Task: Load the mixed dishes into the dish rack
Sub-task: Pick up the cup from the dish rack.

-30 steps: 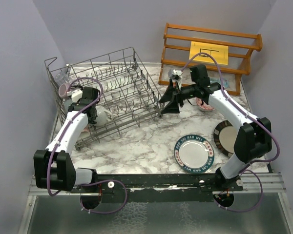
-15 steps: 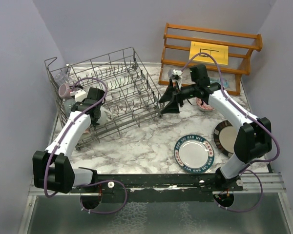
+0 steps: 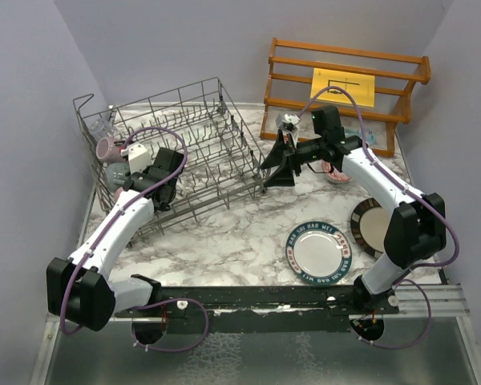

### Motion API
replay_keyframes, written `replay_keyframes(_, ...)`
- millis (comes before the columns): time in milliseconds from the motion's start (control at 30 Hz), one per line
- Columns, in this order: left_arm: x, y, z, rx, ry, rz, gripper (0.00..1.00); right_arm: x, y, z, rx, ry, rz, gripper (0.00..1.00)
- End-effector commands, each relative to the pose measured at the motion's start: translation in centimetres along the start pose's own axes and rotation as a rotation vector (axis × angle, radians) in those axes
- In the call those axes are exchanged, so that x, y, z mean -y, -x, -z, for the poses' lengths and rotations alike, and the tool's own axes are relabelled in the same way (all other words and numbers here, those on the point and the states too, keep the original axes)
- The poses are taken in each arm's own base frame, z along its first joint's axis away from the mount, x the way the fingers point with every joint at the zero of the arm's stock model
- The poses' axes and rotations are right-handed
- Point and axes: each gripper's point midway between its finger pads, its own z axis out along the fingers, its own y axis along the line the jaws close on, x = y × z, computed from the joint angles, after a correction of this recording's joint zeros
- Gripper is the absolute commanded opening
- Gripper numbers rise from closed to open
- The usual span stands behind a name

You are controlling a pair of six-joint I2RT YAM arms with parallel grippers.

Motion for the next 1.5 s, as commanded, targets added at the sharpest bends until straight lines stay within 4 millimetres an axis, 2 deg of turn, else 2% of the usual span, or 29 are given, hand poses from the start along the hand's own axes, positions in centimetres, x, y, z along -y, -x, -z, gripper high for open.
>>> replay_keyframes(0, -1.2, 4.1, 1.3, 0.175, 0.065, 0.088, 0.00, -0.2, 0.1, 0.1, 0.019, 0.024, 0.013, 0.73)
replay_keyframes(233, -1.2, 5.3, 2.9, 0.220, 0.034, 0.127, 0.00, -0.1, 0.0, 0.1, 0.021, 0.029, 0.009, 0.73)
replay_keyframes(467, -0.8, 5.7, 3.9, 0.241, -0.004, 0.143, 0.00, -0.1, -0.1, 0.1, 0.021, 0.033, 0.004, 0.73)
replay_keyframes(733, -0.1, 7.6, 6.0, 0.323, -0.083, 0.169, 0.00, 0.0, -0.3, 0.0, 0.020, 0.033, -0.005, 0.73)
replay_keyframes(1067, 1.6, 9.8, 7.5, 0.406, -0.187, 0.189, 0.00, 0.0, -0.4, -0.1, 0.023, 0.042, -0.014, 0.73)
replay_keyframes(1267, 2.8, 11.5, 9.0, 0.441, -0.271, 0.191, 0.00, -0.3, -0.2, 0.0, 0.034, 0.059, -0.016, 0.73)
replay_keyframes(1367, 3.4, 11.8, 9.7, 0.457, -0.323, 0.181, 0.00, -0.5, -0.1, 0.1, 0.044, 0.071, -0.024, 0.73)
replay_keyframes(1467, 3.2, 11.7, 9.9, 0.481, -0.332, 0.175, 0.00, -0.6, -0.1, 0.0, 0.049, 0.077, -0.029, 0.73)
